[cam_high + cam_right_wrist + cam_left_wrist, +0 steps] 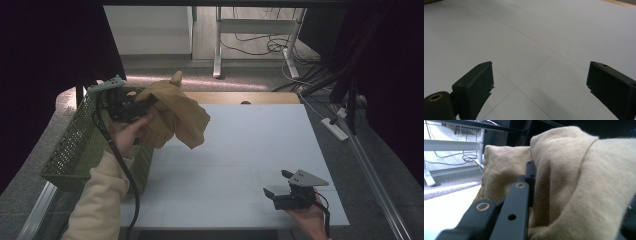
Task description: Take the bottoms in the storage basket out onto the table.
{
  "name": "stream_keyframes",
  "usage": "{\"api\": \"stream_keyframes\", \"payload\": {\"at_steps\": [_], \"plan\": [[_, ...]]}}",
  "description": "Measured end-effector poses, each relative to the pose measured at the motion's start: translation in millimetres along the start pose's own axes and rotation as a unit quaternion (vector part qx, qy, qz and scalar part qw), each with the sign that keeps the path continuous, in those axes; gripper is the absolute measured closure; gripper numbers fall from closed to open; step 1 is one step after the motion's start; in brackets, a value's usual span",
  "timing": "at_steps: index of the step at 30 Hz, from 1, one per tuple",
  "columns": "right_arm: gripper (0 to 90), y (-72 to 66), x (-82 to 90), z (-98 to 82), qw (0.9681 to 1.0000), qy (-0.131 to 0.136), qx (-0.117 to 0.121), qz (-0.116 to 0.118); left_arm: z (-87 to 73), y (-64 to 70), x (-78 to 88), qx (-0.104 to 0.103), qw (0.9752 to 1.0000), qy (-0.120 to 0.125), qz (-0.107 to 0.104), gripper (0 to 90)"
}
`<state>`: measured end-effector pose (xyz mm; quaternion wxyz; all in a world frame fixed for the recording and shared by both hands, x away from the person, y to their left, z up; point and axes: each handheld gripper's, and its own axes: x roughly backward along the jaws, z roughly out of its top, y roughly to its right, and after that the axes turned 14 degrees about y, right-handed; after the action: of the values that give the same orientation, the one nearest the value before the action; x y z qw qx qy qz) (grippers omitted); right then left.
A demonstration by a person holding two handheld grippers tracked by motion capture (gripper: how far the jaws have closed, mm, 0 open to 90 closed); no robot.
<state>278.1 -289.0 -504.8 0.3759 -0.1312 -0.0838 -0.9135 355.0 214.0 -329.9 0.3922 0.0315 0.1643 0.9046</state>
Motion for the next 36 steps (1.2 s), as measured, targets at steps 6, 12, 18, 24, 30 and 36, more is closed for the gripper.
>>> {"api": "stream_keyframes", "payload": {"at_steps": [6, 12, 18, 24, 30, 36], "plan": [[7.5, -0.4, 0.4, -0.3, 1.0, -0.001, -0.001, 0.0, -2.4, 1.1, -7.4, 0.002, 1.0, -0.003, -0.002, 84.1], [7.4, -0.1, 1.7, -1.0, 1.0, 0.001, -0.003, -0.003, -5.0, 3.5, -17.0, 0.002, 0.9999, -0.009, -0.006, 84.1], [7.5, -0.1, 2.4, -1.2, 1.0, 0.0, -0.003, -0.004, -6.5, 8.3, -27.2, 0.001, 0.9998, -0.011, -0.014, 84.1], [7.5, 0.3, 2.2, -1.5, 1.0, -0.001, -0.002, -0.004, -10.6, 13.0, -38.1, 0.0, 0.9995, -0.021, -0.023, 84.1], [7.5, 0.9, 2.3, -1.5, 1.0, 0.002, -0.003, -0.004, -16.5, 16.0, -48.2, 0.004, 0.9992, -0.028, -0.028, 84.1], [7.5, 0.7, 2.5, -1.5, 1.0, 0.0, -0.002, -0.004, -22.0, 19.0, -57.8, 0.006, 0.9988, -0.034, -0.035, 84.1]]}}
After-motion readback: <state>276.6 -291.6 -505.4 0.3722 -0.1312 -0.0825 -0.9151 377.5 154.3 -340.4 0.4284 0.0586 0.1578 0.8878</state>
